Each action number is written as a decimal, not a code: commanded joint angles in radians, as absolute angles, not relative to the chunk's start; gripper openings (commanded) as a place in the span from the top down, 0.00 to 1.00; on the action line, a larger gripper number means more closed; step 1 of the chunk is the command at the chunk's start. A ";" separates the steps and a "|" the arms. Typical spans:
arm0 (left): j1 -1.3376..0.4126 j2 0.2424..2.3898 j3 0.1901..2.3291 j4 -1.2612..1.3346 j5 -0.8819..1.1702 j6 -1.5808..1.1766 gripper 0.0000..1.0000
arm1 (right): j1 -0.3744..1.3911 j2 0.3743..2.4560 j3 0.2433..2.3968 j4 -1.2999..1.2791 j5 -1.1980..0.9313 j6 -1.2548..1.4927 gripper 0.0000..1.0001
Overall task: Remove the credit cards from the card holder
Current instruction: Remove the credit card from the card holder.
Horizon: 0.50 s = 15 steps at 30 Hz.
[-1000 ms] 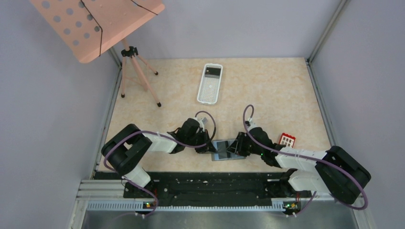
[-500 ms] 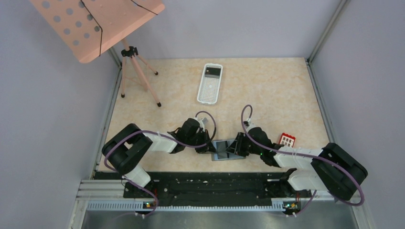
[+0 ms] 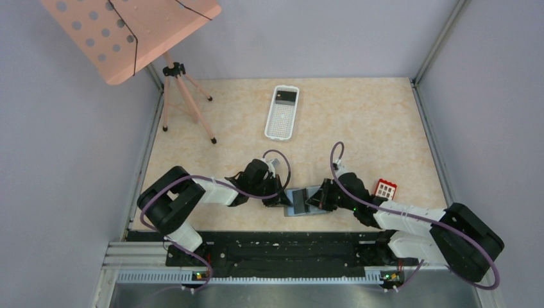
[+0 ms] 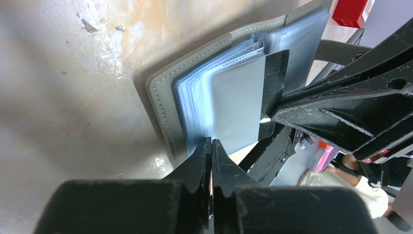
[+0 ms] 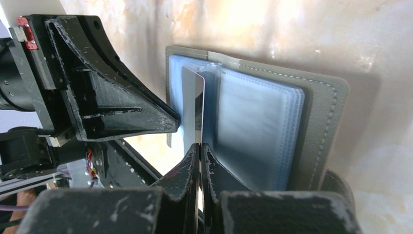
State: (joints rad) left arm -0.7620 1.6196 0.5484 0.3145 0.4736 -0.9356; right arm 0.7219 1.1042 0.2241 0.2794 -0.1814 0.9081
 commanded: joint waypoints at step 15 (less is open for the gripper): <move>-0.767 1.483 0.696 0.089 0.405 -0.794 0.86 | 0.675 0.839 0.350 -0.135 -0.073 0.989 1.00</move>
